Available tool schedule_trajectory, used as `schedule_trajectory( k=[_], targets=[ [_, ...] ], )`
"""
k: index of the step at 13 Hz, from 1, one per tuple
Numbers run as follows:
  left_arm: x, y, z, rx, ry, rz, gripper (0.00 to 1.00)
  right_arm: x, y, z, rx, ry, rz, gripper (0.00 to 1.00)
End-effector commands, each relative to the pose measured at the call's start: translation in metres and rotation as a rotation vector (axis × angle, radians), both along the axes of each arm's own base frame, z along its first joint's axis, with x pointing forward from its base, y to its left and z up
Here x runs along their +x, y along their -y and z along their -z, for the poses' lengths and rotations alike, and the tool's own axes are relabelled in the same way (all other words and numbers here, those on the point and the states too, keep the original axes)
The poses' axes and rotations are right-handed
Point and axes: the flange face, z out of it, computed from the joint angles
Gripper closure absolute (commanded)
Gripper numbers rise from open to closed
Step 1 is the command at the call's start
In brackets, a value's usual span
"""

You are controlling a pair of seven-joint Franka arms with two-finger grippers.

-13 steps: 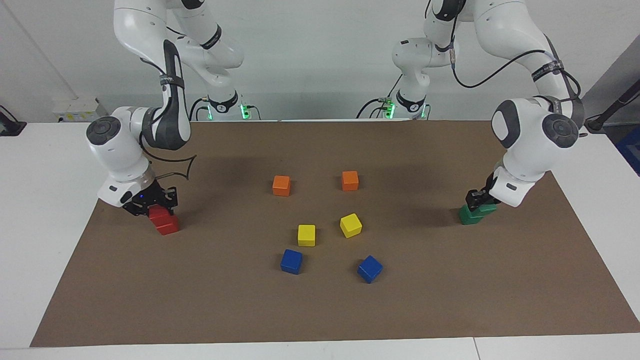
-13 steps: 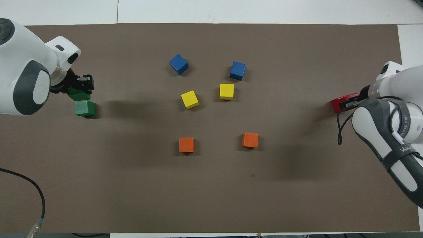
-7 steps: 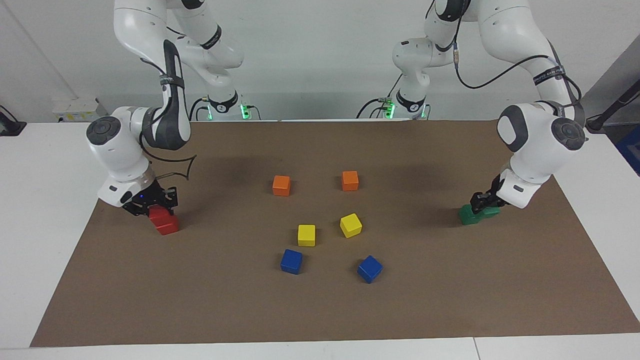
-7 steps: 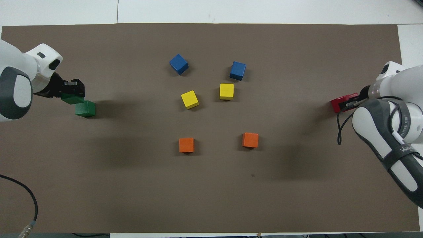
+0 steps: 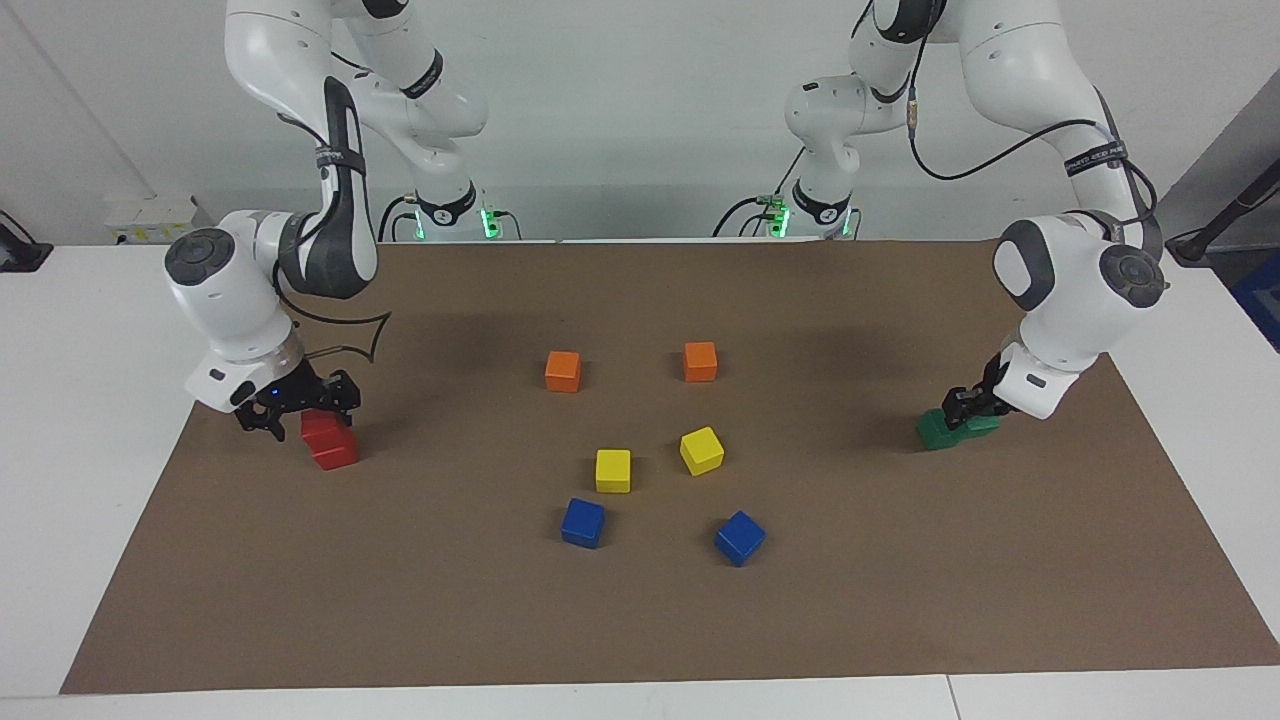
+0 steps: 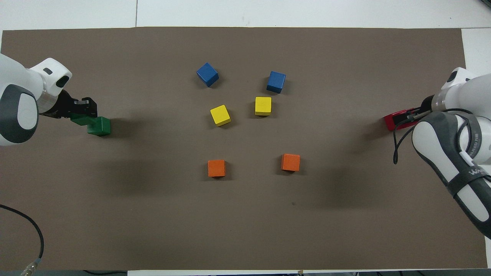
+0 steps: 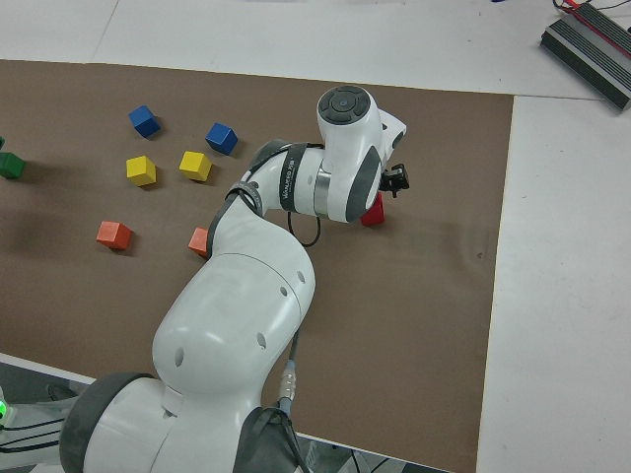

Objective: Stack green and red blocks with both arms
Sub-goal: 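Open the right gripper and withdraw it from the red stack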

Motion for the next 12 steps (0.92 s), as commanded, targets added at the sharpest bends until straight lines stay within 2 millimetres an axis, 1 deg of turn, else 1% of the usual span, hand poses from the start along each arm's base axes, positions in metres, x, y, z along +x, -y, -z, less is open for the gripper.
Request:
schedule_trajectory(
  k=[1,2,3,5,6,7,9,12],
  targets=[
    [-0.015,-0.002,0.000,-0.014,0.016,0.044,1.00,0.009,-0.012,-0.027,0.007,0.033,0.058,0.00],
    [-0.015,-0.002,-0.001,-0.014,0.014,0.045,1.00,0.010,-0.025,-0.045,0.013,0.041,0.072,0.00],
    [-0.017,-0.002,0.001,-0.014,0.009,0.045,1.00,0.009,-0.038,-0.071,0.016,0.048,0.080,0.00],
    [-0.018,-0.001,0.003,-0.014,0.006,0.042,1.00,-0.002,-0.056,-0.126,0.017,0.029,0.119,0.00],
    [-0.019,-0.001,0.004,-0.014,0.005,0.042,1.00,-0.009,-0.058,-0.144,0.015,0.015,0.139,0.00],
    [-0.020,-0.004,0.003,-0.014,0.006,0.041,1.00,-0.014,-0.059,-0.159,0.012,0.008,0.144,0.00],
    [-0.021,-0.004,0.005,-0.014,0.002,0.039,1.00,-0.026,-0.062,-0.182,0.009,-0.005,0.147,0.00],
    [-0.023,-0.002,0.006,-0.013,0.003,0.036,1.00,-0.044,-0.071,-0.205,0.067,-0.021,0.218,0.00]
  ],
)
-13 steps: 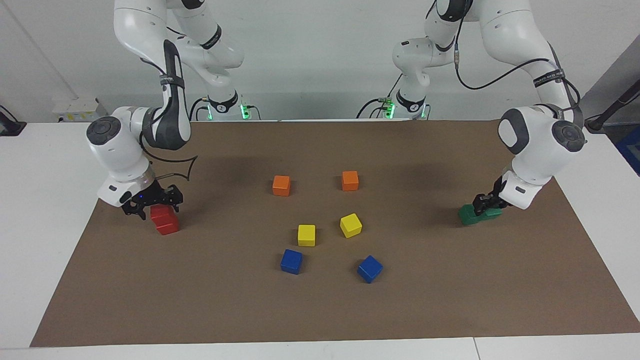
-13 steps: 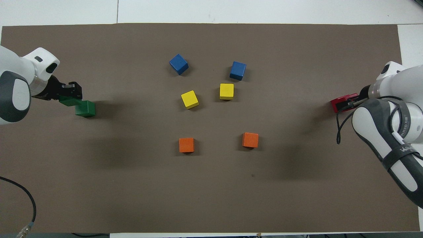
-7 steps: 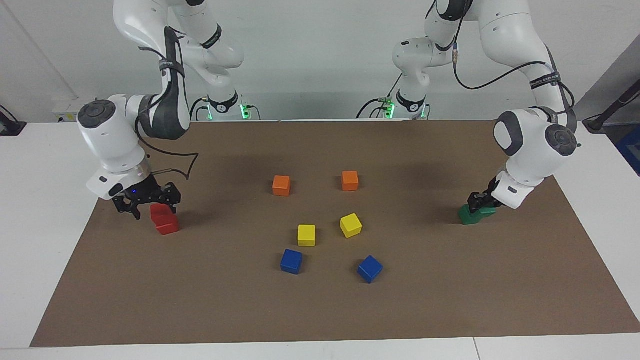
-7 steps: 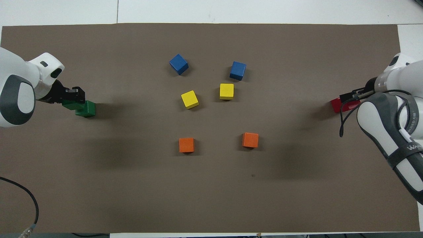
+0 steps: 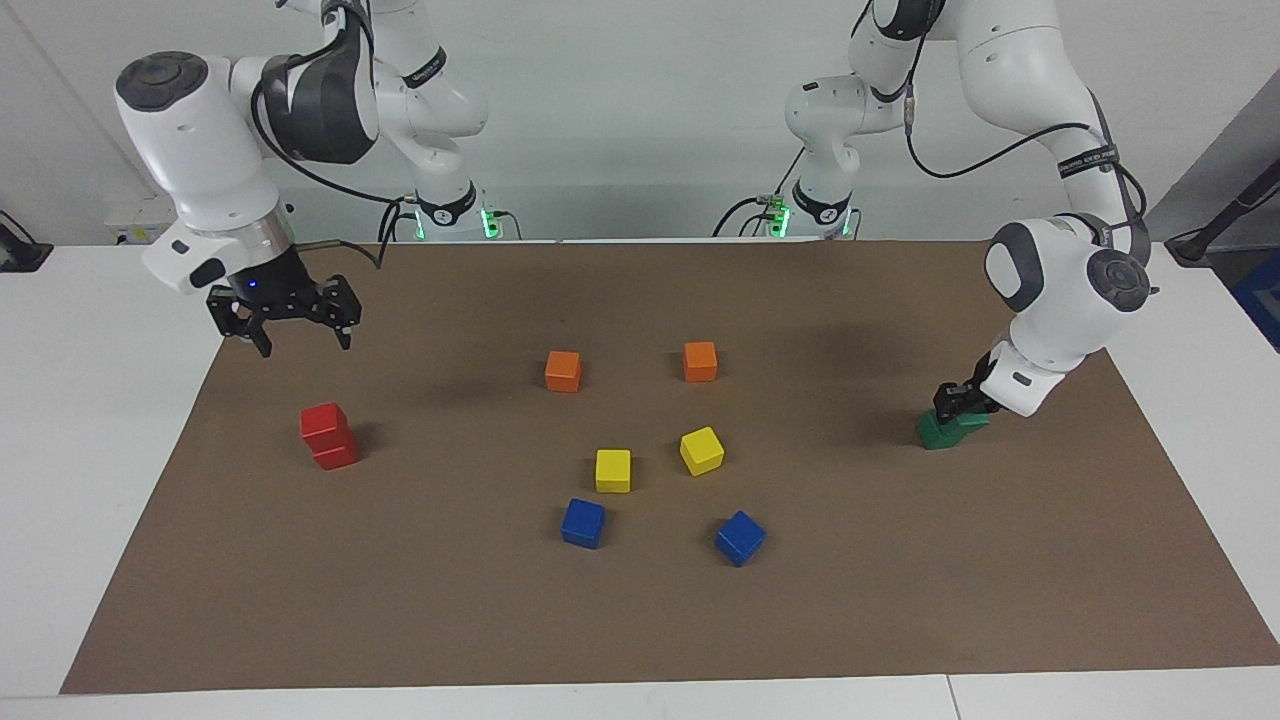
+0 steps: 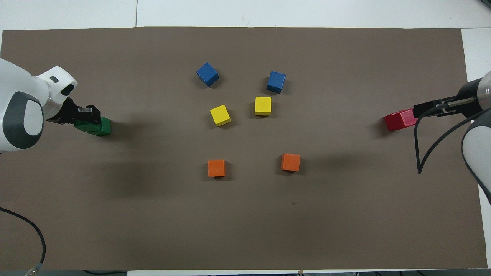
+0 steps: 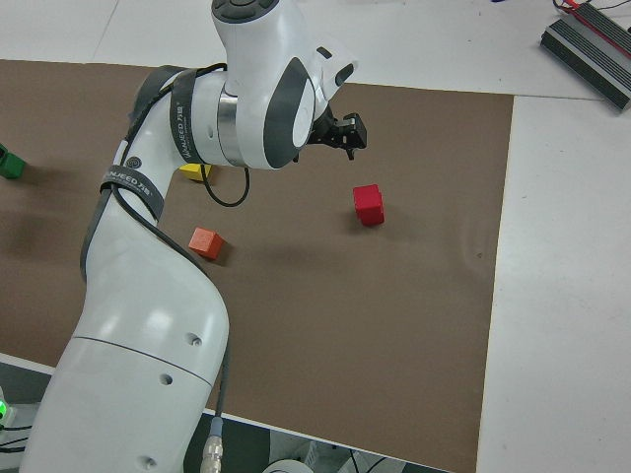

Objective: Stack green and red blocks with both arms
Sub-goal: 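Open the right gripper and withdraw it from the red stack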

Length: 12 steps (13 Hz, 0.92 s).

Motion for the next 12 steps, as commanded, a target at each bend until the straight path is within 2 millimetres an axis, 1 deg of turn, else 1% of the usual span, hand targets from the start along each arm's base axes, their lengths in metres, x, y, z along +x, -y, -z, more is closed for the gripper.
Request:
schedule_trajectory(
  k=[1,3,4,5,6,7,10,12],
  targets=[
    [-0.012,-0.002,-0.006,-0.012,0.022,0.002,1.00,-0.011,-0.010,-0.019,0.036,-0.002,0.042,0.00],
    [-0.013,0.000,-0.006,-0.012,0.021,0.004,1.00,-0.018,-0.010,-0.044,0.033,-0.008,0.041,0.00],
    [-0.013,0.002,-0.006,-0.012,0.025,0.007,1.00,-0.022,-0.015,-0.051,0.024,-0.014,0.031,0.00],
    [-0.013,0.001,-0.006,-0.012,0.029,0.007,1.00,-0.025,-0.025,-0.052,0.028,-0.031,0.014,0.00],
    [-0.014,0.001,-0.002,-0.011,0.030,0.008,1.00,-0.026,-0.013,-0.051,0.036,-0.038,0.039,0.00],
    [-0.015,0.001,-0.003,-0.011,0.032,0.008,1.00,-0.026,-0.004,-0.050,0.044,-0.039,0.055,0.00],
    [-0.015,0.001,-0.003,-0.011,0.033,0.011,1.00,-0.028,-0.002,-0.052,0.045,-0.048,0.061,0.00],
    [-0.015,0.001,-0.003,-0.011,0.033,0.011,1.00,-0.030,-0.004,-0.050,0.043,-0.062,0.058,0.00]
  ],
)
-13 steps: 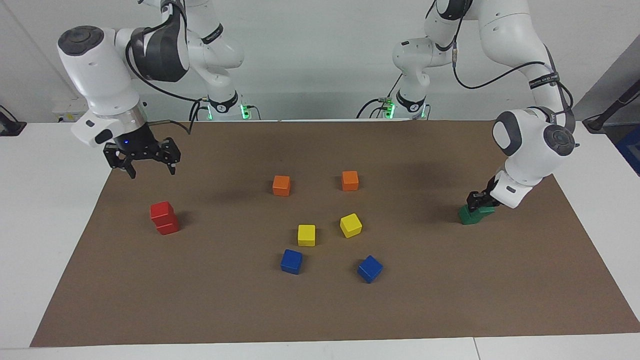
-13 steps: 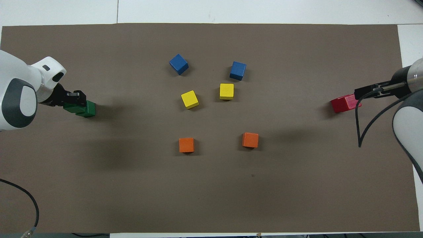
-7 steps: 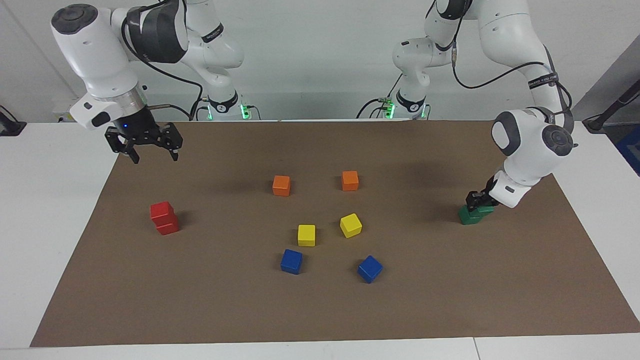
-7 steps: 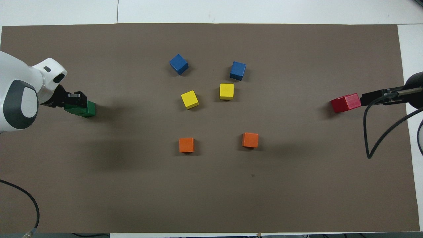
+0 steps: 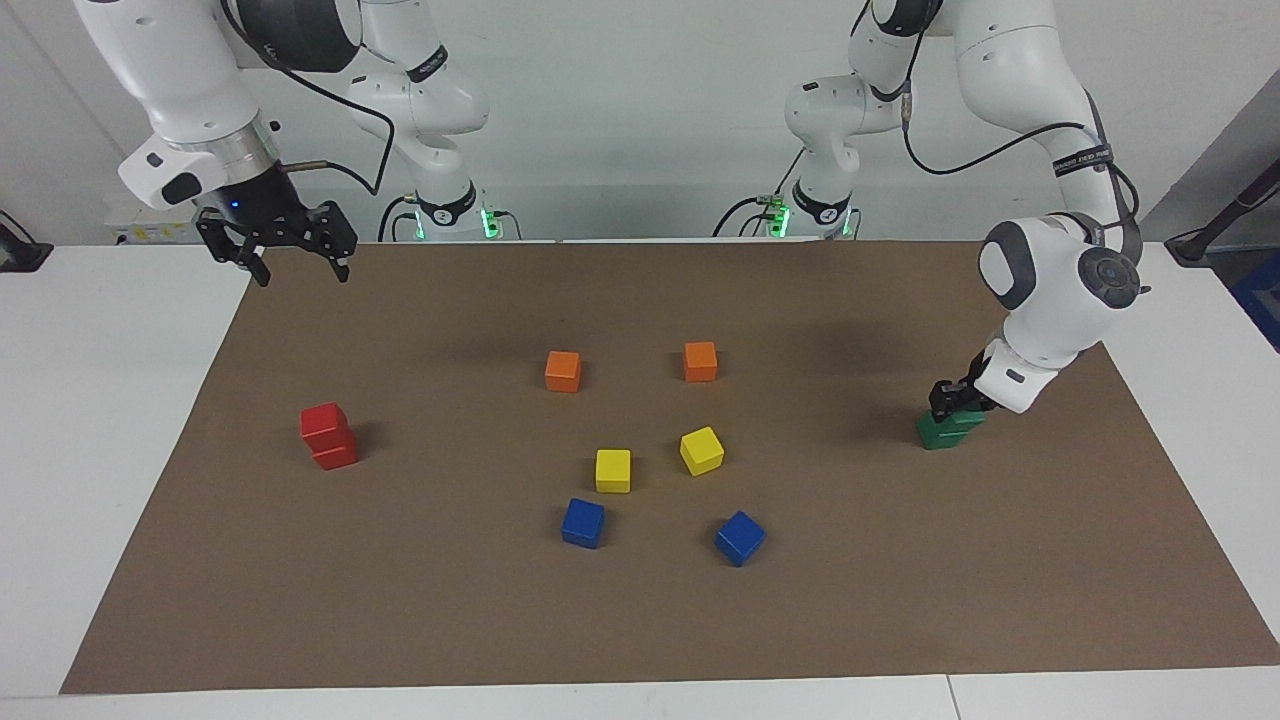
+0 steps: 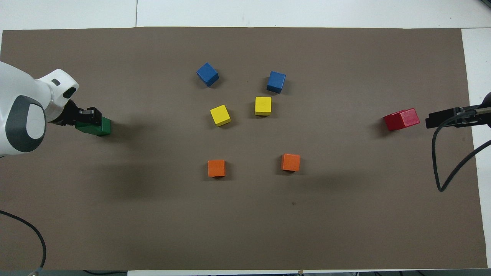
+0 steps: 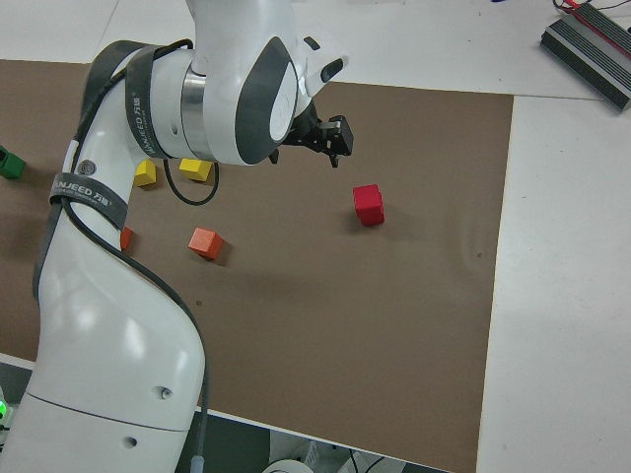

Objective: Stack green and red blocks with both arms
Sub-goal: 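Open the right gripper and withdraw it from the red stack, then open the left gripper and withdraw it from the green stack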

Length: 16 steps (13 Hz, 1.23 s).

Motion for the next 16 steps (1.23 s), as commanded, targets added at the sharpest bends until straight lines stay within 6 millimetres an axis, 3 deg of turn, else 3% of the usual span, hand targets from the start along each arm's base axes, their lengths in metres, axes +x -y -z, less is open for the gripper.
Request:
schedule_trajectory(
  k=[1,2,4,5,6,7,12,14,16],
  targets=[
    [-0.010,-0.001,-0.005,-0.012,0.022,0.008,1.00,-0.002,-0.004,-0.003,0.013,-0.010,0.008,0.00],
    [-0.010,-0.001,-0.005,-0.012,0.022,0.008,0.90,-0.001,-0.002,-0.002,0.013,-0.010,0.009,0.00],
    [-0.010,-0.002,-0.005,-0.012,0.022,0.006,0.79,-0.001,0.000,0.000,0.013,-0.020,0.014,0.00],
    [-0.010,-0.001,-0.005,-0.012,0.023,0.008,0.49,-0.001,0.000,0.001,0.014,-0.025,0.014,0.00],
    [-0.010,-0.002,-0.005,-0.012,0.024,0.008,0.09,0.000,0.001,0.003,0.008,-0.028,0.014,0.00],
    [-0.010,-0.002,-0.005,-0.012,0.022,0.008,0.00,0.001,-0.001,0.001,0.003,-0.022,0.007,0.00],
    [-0.008,-0.003,-0.015,-0.012,0.017,0.006,0.00,0.011,-0.002,-0.006,-0.001,-0.002,0.006,0.00],
    [-0.005,-0.004,-0.031,-0.011,0.019,0.006,0.00,0.011,0.000,-0.011,-0.001,0.005,0.010,0.00],
    [-0.009,-0.006,-0.061,-0.008,0.025,0.005,0.00,0.010,0.002,-0.012,0.001,0.007,0.017,0.00]
  ],
)
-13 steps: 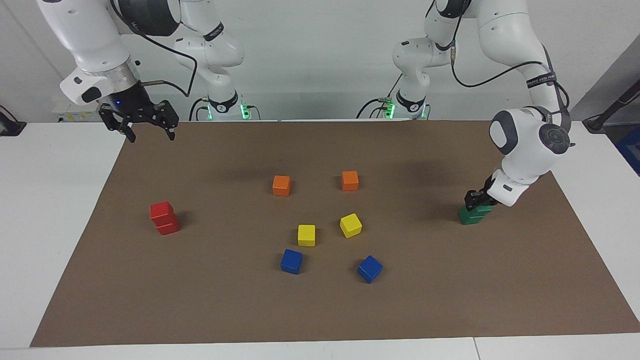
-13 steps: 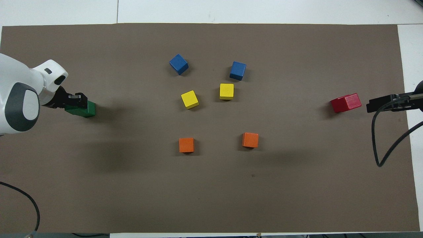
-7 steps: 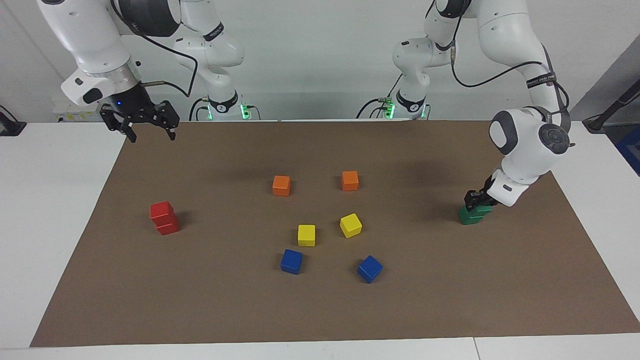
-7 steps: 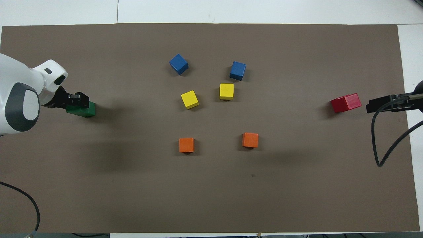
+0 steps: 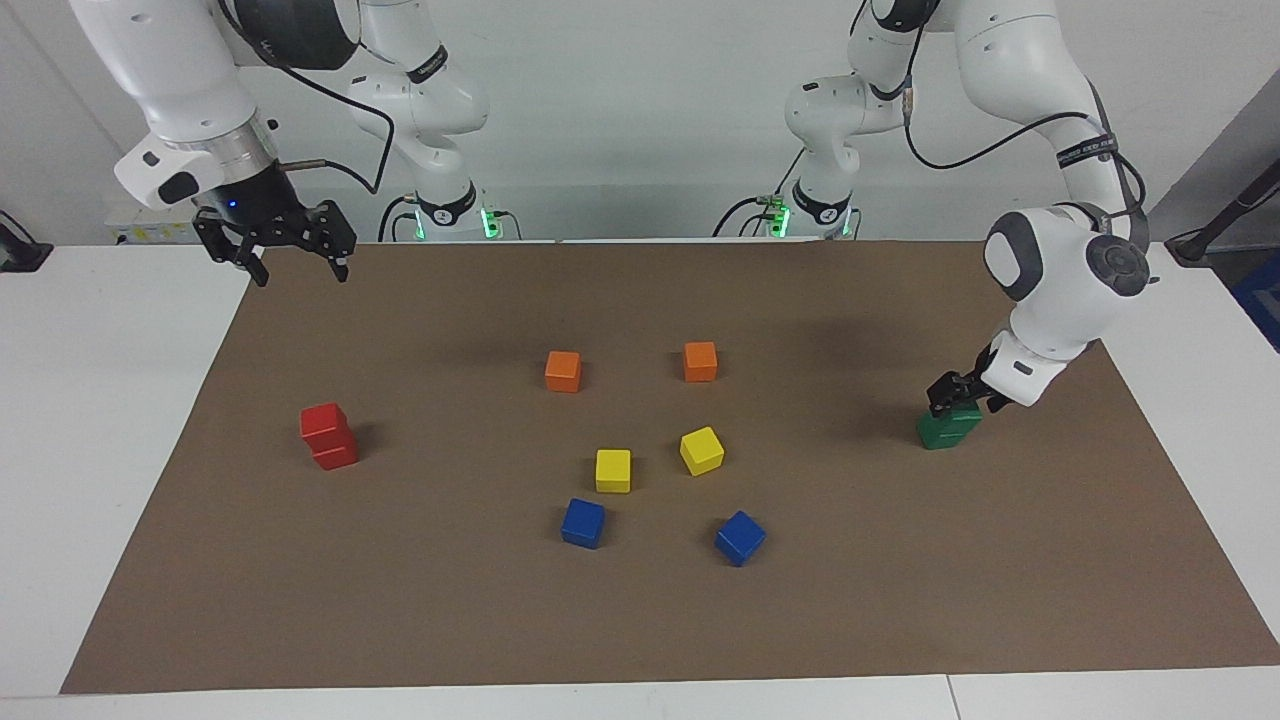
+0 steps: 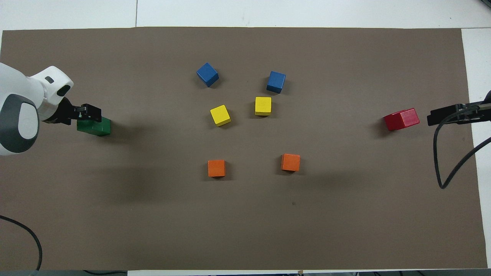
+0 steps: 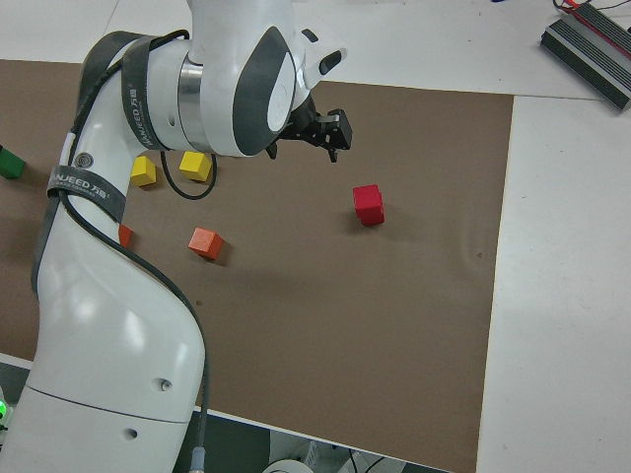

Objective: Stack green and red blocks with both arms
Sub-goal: 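Open the left gripper and withdraw it from the green stack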

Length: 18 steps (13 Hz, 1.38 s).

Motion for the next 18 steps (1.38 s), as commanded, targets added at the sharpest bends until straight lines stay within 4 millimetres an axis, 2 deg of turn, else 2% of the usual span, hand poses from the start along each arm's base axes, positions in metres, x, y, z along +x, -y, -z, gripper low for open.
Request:
schedule_trajectory(
  k=[1,6,8,10,13,15,16,18],
  targets=[
    [-0.014,-0.006,-0.049,-0.010,0.000,0.003,0.00,0.003,0.004,-0.005,0.007,-0.003,0.022,0.00],
    [-0.058,-0.002,-0.126,-0.005,-0.038,0.007,0.00,0.002,0.007,-0.006,0.006,-0.002,0.028,0.00],
    [-0.073,-0.001,-0.147,-0.003,-0.044,0.007,0.00,-0.003,0.010,-0.003,0.003,-0.029,0.034,0.00],
    [-0.081,-0.002,-0.157,-0.002,-0.050,0.004,0.00,-0.005,0.013,-0.003,-0.004,-0.043,0.037,0.00],
    [-0.082,-0.002,-0.164,-0.003,-0.065,0.007,0.00,-0.007,0.014,-0.002,-0.030,-0.052,0.035,0.00],
    [-0.071,0.002,-0.184,-0.002,-0.049,0.016,0.00,-0.009,0.015,-0.001,-0.031,-0.064,0.036,0.00],
    [-0.064,0.004,-0.188,0.007,-0.043,0.024,0.00,-0.009,0.015,-0.001,-0.031,-0.064,0.036,0.00],
    [-0.061,0.021,-0.189,0.010,-0.050,0.057,0.00,-0.008,0.015,-0.001,-0.031,-0.063,0.036,0.00]
  ],
)
